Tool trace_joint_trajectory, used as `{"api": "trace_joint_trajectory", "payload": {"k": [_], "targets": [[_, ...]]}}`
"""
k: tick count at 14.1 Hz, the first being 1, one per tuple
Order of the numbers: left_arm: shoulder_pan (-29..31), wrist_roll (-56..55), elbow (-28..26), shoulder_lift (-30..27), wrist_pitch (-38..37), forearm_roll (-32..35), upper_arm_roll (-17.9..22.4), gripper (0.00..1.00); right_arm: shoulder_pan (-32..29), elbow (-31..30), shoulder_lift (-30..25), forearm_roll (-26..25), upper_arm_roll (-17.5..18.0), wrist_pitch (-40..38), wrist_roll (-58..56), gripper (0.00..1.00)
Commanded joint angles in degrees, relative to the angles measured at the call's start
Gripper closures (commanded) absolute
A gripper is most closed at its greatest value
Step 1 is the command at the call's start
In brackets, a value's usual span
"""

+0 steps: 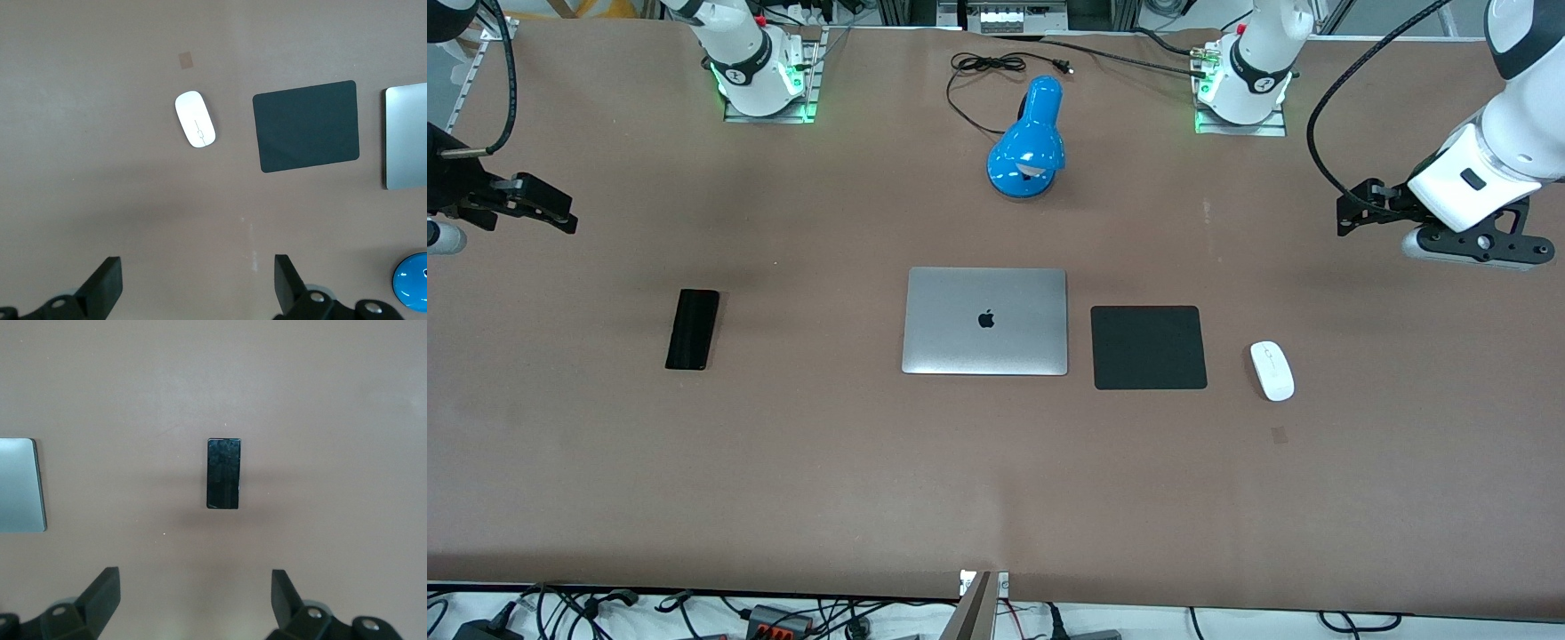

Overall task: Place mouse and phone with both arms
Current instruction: 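Lower the right gripper to the black phone while the left gripper reaches the mouse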

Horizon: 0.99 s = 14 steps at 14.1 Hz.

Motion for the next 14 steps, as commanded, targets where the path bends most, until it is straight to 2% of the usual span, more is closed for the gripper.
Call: {"api": "trace_joint_trajectory", "payload": {"k": [1, 5, 9, 12, 14], "targets": [[0.40, 0.60, -0.27, -0.66, 0.28, 1.11, -0.45, 0.00, -0.13, -1.59, -1.26, 0.22, -0.03, 0.28, 0.76, 0.00], [0.40, 0.60, -0.27, -0.66, 0.29, 1.10, -0.46, 0.00, -0.39, -2.03, -1.26, 0.49, 0.32, 0.98, 0.84, 0.00], [0.14, -1.14, -0.10, -0.22, 0.29, 1.19, -0.37, 0.00, -0.83, -5.63, -1.35, 0.58, 0.50, 2.04, -0.03, 0.00], [0.83, -0.98, 1.04, 2.94, -2.34, 0.49, 0.07, 0.00, -2.76, -8.96, -0.91, 0.40, 0.50, 5.36, -0.30, 0.00], [1.10, -0.89, 4.02, 6.44, -2.79, 0.40, 0.25, 0.00, -3.90, -12.03, 0.05, 0.22, 0.41, 9.75, -0.21, 0.00]]}}
